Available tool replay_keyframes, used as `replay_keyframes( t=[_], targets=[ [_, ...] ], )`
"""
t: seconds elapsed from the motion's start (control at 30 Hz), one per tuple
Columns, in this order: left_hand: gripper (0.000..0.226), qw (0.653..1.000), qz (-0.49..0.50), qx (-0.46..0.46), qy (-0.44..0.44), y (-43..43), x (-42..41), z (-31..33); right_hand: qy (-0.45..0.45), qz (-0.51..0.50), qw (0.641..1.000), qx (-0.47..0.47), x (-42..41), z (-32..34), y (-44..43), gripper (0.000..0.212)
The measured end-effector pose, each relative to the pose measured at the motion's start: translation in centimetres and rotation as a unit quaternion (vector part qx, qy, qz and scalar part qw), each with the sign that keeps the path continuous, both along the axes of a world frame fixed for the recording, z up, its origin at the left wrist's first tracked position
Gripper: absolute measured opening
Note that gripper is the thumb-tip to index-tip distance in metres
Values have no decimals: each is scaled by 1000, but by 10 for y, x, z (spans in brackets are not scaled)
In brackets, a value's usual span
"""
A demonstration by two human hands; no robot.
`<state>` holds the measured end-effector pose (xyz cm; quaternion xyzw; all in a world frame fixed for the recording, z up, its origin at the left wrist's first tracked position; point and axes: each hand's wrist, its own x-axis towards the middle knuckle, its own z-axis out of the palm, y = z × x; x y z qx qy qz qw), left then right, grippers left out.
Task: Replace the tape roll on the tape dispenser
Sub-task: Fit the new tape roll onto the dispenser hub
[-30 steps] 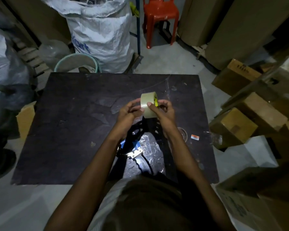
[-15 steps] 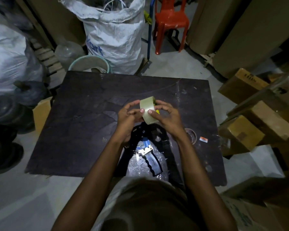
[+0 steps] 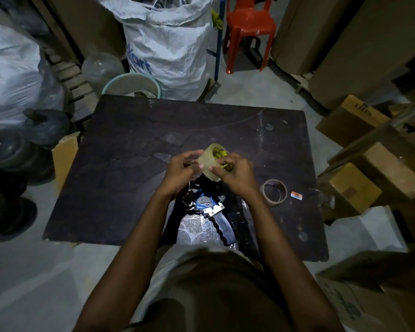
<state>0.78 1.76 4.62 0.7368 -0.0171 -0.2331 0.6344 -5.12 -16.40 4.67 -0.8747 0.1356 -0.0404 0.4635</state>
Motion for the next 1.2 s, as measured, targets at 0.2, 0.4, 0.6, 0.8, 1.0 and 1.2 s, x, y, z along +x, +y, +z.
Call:
replay_keyframes(
  t=[0.2,0.4,0.6,0.8,1.0,1.2],
  targets=[
    [51,992,-21,88,-91,-2,-1,-15,20,22,999,-32,1,5,-2,32],
    [61,968,-53,201,-139,8,-3,-39,62,54,994,-78,-4,-13,1,22],
    [57,963,-49,226,-137,16,-9,-48,83,92,987,-100,-10,-21,9,25],
    [68,972,-47,169,-159,16,-10,-38,62,70,991,-93,-5,-11,10,22],
    [101,911,-188,234,-281,12,-4,-38,10,96,988,-120,6,0,4,22],
    [62,950,-74,200,-230,2,-5,-27,-61,49,997,-24,1,14,-5,40]
  ],
)
